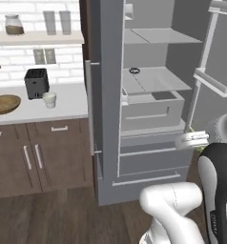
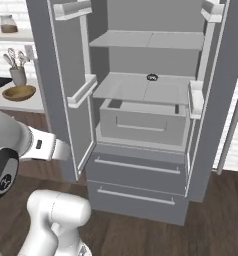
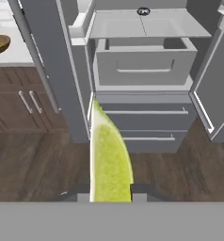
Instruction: Grab a lemon wedge from the fridge and one ice cube from the ice bowl, and put them in the glass of lemonade.
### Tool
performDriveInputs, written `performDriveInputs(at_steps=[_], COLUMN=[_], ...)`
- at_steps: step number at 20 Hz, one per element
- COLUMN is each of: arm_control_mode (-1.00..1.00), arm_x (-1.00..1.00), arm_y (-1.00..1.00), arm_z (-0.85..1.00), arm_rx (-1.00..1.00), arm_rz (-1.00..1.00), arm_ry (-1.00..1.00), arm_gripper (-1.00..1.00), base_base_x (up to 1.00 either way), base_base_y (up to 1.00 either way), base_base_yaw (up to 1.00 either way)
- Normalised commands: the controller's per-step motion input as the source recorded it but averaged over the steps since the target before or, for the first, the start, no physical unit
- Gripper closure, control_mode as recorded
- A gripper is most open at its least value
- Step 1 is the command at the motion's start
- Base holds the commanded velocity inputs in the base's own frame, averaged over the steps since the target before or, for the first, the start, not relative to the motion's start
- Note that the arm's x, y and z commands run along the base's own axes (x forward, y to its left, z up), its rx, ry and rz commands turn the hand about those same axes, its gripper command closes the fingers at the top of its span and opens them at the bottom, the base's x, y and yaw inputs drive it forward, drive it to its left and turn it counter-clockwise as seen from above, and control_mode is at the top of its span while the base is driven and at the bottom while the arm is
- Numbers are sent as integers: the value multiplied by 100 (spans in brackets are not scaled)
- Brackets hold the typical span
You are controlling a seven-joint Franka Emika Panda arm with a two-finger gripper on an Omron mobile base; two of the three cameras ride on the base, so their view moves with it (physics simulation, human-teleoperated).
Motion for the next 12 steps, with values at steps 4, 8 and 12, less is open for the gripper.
performDriveInputs(at_steps=[4, 8, 12], arm_control_mode=[100, 100, 100], arm_x=[0, 0, 0], arm_y=[0, 0, 0], arm_z=[0, 0, 0], arm_rx=[0, 0, 0], arm_rz=[0, 0, 0], arm_ry=[0, 0, 0], arm_gripper=[100, 100, 100], base_base_x=[0, 0, 0], base_base_y=[100, 100, 86], base_base_yaw=[21, 53, 68])
